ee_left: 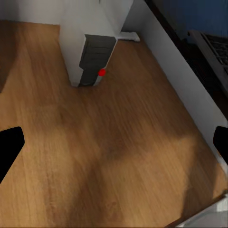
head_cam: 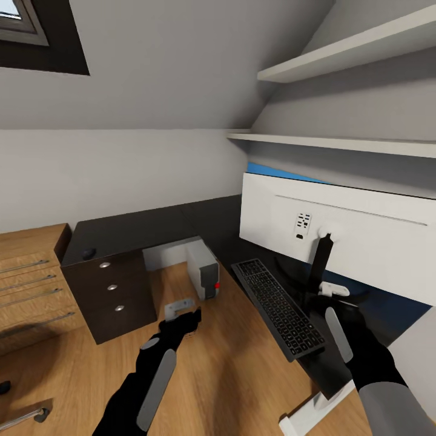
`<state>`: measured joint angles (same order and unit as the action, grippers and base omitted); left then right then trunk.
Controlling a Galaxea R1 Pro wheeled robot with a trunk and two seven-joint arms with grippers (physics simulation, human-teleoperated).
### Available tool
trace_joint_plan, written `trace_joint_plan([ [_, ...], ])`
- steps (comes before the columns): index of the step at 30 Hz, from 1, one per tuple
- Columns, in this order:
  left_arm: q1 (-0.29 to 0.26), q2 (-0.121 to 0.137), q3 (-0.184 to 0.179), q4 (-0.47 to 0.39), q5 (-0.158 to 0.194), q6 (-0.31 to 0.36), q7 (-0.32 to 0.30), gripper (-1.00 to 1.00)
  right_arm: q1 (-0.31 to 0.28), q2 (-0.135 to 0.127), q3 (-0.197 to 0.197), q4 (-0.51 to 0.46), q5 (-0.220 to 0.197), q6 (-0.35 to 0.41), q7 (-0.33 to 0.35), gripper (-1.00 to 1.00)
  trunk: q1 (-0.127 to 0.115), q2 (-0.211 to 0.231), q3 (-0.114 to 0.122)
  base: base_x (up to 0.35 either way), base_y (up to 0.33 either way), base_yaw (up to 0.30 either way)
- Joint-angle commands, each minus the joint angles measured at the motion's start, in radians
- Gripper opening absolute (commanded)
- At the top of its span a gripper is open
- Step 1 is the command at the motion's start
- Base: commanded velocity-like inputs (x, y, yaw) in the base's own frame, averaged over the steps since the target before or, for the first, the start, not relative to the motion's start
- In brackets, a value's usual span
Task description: In the bedroom, organize the workspace by keeping the computer under the desk, ensuring the monitor is on the desk, placing the keyboard on the desk next to the monitor, placing the mouse on the desk next to the keyboard, moving the folder from the swivel chair onto the desk next to the mouse, stacking the notebook on top of the folder with the pen on top of the notebook, and positioning the swivel chair next to the desk.
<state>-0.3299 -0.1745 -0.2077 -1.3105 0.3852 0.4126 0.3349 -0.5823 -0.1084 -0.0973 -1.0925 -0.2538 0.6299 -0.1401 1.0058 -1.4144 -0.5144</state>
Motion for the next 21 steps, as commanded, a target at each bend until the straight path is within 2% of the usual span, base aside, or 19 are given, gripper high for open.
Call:
trace_joint_plan([
  [1, 0.0, 0.0, -0.001, -0.008, 0.021, 0.003, 0.009, 1.0, -0.001, 0.0, 0.001, -0.001, -0.01, 0.004, -0.008, 1.0, 0.0, -0.001, -0.001, 0.0, 0.0, 0.0],
  [6, 0.001, 0.0, -0.001, -0.023, 0.039, 0.002, 0.01, 1.0, -0.001, 0.0, 0.001, 0.0, -0.01, 0.004, -0.008, 1.0, 0.015, -0.029, -0.014, 0.0, 0.0, 0.0],
  [21, 0.002, 0.0, -0.001, -0.026, 0.041, 0.002, 0.01, 1.0, -0.001, 0.001, 0.001, 0.0, -0.013, 0.004, -0.008, 1.0, 0.073, -0.134, -0.061, 0.0, 0.0, 0.0],
])
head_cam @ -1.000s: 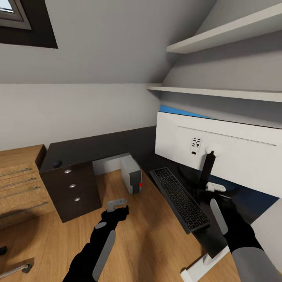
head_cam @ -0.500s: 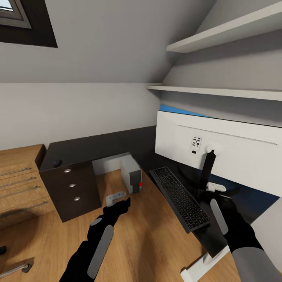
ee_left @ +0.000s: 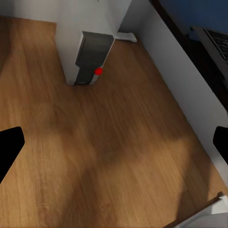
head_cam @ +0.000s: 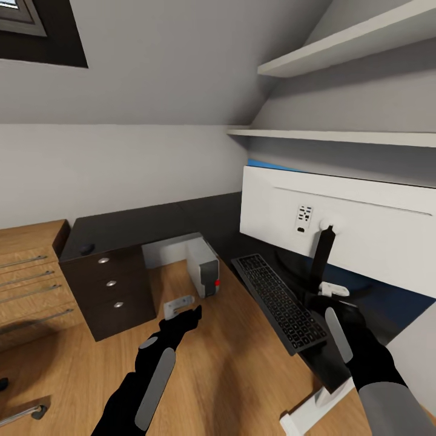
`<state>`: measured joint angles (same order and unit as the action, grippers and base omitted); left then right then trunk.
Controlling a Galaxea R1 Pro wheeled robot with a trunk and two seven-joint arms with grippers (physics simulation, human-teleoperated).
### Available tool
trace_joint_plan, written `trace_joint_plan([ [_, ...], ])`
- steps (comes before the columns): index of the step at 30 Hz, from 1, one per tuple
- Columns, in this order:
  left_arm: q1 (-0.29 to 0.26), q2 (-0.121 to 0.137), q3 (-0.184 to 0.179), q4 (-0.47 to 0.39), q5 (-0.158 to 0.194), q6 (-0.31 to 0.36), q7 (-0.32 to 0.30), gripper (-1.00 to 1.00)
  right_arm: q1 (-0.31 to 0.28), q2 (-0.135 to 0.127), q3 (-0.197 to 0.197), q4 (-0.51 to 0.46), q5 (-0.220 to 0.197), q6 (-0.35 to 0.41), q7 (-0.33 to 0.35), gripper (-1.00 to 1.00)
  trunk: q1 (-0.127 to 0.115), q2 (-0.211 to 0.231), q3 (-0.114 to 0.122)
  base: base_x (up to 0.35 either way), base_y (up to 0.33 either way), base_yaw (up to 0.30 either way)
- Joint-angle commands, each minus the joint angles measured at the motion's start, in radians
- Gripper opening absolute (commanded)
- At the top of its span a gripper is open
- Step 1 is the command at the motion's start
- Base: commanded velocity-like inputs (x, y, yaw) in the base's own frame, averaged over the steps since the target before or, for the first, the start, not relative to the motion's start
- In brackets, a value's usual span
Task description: In the bedroom, organize the workspace by keeping the computer under the desk, ensuring the monitor is on the desk, placing the keyboard on the desk next to the monitor, placing the mouse on the desk next to the keyboard, moving the folder from the swivel chair onto the desk next to the mouse, stacking the notebook on top of the folder with the pen on top of the notebook, and positioning the swivel chair next to the desk.
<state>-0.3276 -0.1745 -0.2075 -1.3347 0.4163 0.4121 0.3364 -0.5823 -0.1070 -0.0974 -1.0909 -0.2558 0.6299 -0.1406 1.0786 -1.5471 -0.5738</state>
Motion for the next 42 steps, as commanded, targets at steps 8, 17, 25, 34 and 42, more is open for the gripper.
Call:
trace_joint_plan([
  [8, -0.001, 0.0, -0.001, -0.001, 0.01, 0.003, 0.009, 1.0, -0.001, 0.0, 0.001, 0.0, -0.008, 0.004, -0.008, 1.0, 0.031, -0.057, -0.026, 0.0, 0.0, 0.0],
  [17, -0.001, 0.0, 0.0, -0.001, 0.01, 0.003, 0.009, 1.0, -0.001, 0.0, 0.001, 0.001, -0.009, 0.004, -0.007, 1.0, 0.065, -0.12, -0.054, 0.0, 0.0, 0.0],
  [25, -0.001, 0.0, 0.0, -0.001, 0.01, 0.003, 0.009, 1.0, -0.001, -0.001, 0.001, 0.015, -0.013, 0.004, -0.007, 1.0, 0.096, -0.176, -0.079, 0.0, 0.0, 0.0],
  [34, -0.001, 0.001, 0.001, -0.001, 0.01, 0.004, 0.009, 1.0, -0.001, 0.0, 0.001, 0.017, -0.013, 0.004, -0.007, 1.0, 0.13, -0.239, -0.108, 0.0, 0.0, 0.0],
  [42, -0.001, 0.001, 0.0, 0.0, 0.01, 0.004, 0.009, 1.0, 0.0, 0.0, 0.001, 0.017, -0.013, 0.004, -0.007, 1.0, 0.146, -0.267, -0.12, 0.0, 0.0, 0.0],
])
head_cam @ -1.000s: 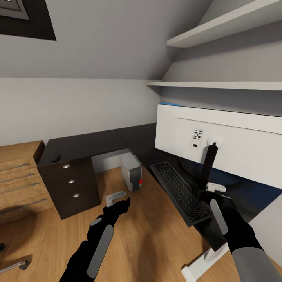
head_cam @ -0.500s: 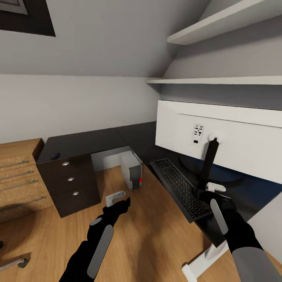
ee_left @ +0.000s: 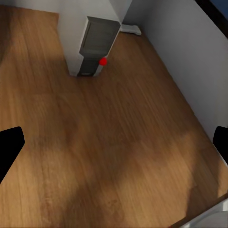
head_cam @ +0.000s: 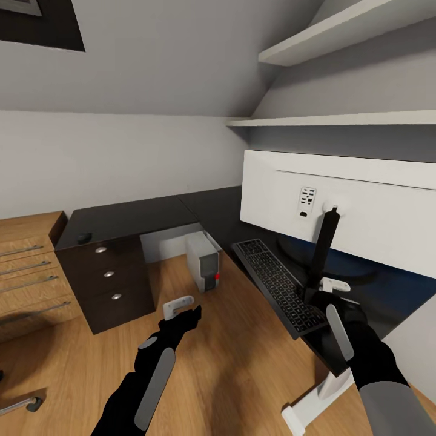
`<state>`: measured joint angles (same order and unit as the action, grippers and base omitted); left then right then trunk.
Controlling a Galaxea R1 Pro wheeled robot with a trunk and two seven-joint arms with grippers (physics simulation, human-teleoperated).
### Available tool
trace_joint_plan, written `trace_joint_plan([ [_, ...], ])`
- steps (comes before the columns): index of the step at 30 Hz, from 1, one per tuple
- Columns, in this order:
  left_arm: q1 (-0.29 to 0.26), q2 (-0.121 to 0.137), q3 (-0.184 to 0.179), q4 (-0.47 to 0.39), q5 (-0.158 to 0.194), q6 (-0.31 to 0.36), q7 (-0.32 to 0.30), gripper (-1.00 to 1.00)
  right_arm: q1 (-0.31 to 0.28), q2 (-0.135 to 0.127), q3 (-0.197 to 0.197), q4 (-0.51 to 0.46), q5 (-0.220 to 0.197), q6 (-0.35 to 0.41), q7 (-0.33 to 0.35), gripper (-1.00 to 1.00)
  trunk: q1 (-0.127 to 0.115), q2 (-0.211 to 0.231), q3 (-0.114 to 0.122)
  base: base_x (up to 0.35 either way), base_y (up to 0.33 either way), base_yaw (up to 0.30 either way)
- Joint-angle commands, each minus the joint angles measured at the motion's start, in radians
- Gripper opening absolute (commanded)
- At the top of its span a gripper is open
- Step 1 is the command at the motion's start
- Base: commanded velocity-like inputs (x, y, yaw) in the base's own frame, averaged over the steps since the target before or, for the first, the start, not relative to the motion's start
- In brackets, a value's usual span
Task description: In the bedroom, organize the workspace by keeping the computer under the desk, ensuring the monitor is on the desk, placing the keyboard on the desk next to the monitor, placing the mouse on the desk next to the keyboard, moving the folder from the swivel chair onto the desk next to the mouse, stacking the notebook on top of the folder with the pen on top of the notebook, and positioning the swivel chair next to the desk.
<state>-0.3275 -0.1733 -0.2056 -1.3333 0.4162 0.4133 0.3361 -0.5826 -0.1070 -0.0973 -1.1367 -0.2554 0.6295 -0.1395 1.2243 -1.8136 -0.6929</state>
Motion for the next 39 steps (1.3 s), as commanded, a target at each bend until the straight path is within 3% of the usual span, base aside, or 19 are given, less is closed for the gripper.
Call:
trace_joint_plan([
  [1, -0.001, 0.001, -0.002, -0.001, 0.011, 0.002, 0.009, 1.0, 0.0, 0.0, 0.001, 0.063, -0.013, 0.004, -0.008, 1.0, 0.0, 0.0, -0.001, 0.0, 0.0, 0.0],
  [10, -0.001, 0.012, -0.002, 0.005, 0.011, 0.002, 0.009, 1.0, 0.0, 0.0, 0.002, 0.063, -0.01, 0.004, -0.008, 1.0, 0.0, 0.0, -0.001, 0.0, 0.0, 0.0],
  [39, -0.001, 0.012, -0.002, 0.015, 0.009, 0.002, 0.009, 1.0, 0.0, 0.001, 0.005, 0.066, -0.009, 0.003, -0.009, 1.0, 0.0, 0.0, -0.001, -0.028, 0.024, 0.0],
])
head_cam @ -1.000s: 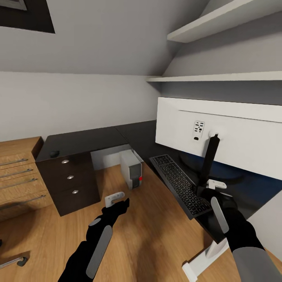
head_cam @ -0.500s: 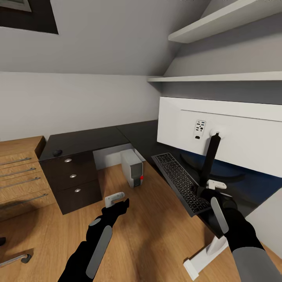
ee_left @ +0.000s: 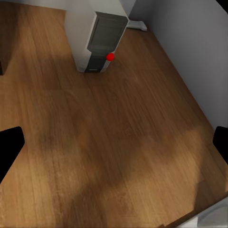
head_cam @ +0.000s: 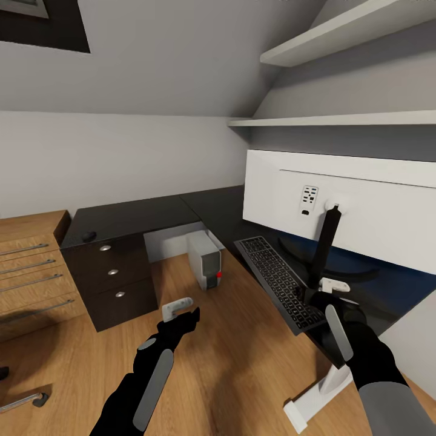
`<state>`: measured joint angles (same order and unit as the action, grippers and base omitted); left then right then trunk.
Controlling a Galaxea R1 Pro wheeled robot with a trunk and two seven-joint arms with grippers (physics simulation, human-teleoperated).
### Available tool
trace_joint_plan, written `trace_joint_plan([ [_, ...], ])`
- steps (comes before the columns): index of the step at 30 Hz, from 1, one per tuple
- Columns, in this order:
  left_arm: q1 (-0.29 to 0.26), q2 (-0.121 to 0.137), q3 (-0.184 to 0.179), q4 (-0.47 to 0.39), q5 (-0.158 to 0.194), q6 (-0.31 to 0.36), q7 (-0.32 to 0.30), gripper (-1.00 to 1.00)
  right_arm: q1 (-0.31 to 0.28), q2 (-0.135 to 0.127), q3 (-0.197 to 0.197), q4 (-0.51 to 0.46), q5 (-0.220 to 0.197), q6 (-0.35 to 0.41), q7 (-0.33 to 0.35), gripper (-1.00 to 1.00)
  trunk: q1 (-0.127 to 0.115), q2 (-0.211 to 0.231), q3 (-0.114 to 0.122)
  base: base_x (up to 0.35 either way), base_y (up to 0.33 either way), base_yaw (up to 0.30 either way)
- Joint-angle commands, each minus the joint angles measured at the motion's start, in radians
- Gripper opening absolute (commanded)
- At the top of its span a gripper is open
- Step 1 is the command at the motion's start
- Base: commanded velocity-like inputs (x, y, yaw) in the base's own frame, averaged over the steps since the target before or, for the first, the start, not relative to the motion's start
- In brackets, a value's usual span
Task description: In the bedroom, organize the workspace by keeping the computer under the desk, ensuring the monitor is on the desk, placing the keyboard on the desk next to the monitor, placing the mouse on the desk next to the keyboard, moving the folder from the swivel chair onto the desk next to the mouse, stacking the notebook on top of the folder with the pen on top of the notebook, and positioning the swivel chair next to the desk.
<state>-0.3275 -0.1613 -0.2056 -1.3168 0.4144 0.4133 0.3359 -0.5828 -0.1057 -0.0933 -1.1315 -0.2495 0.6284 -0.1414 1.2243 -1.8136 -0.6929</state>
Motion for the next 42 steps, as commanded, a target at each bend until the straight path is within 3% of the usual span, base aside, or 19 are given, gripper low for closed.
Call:
trace_joint_plan([
  [1, -0.001, 0.0, -0.002, -0.001, 0.011, 0.002, 0.009, 1.0, 0.0, 0.0, 0.001, 0.061, -0.016, 0.004, -0.007, 1.0, 0.0, 0.0, -0.001, 0.0, 0.0, 0.0],
  [12, -0.001, 0.0, -0.004, 0.006, 0.011, 0.002, 0.009, 1.0, 0.001, 0.005, 0.006, 0.062, -0.018, 0.005, -0.003, 1.0, 0.0, 0.0, -0.001, 0.0, 0.0, 0.0],
  [16, -0.001, 0.0, -0.006, 0.01, 0.011, 0.002, 0.009, 1.0, 0.0, 0.006, 0.006, 0.074, -0.018, 0.006, 0.072, 1.0, 0.0, 0.0, -0.001, 0.0, 0.0, 0.0],
  [42, -0.001, 0.0, -0.006, 0.013, 0.011, 0.002, 0.009, 1.0, 0.0, 0.006, 0.019, 0.076, -0.018, 0.014, 0.149, 1.0, 0.0, 0.0, -0.001, 0.0, 0.0, 0.0],
])
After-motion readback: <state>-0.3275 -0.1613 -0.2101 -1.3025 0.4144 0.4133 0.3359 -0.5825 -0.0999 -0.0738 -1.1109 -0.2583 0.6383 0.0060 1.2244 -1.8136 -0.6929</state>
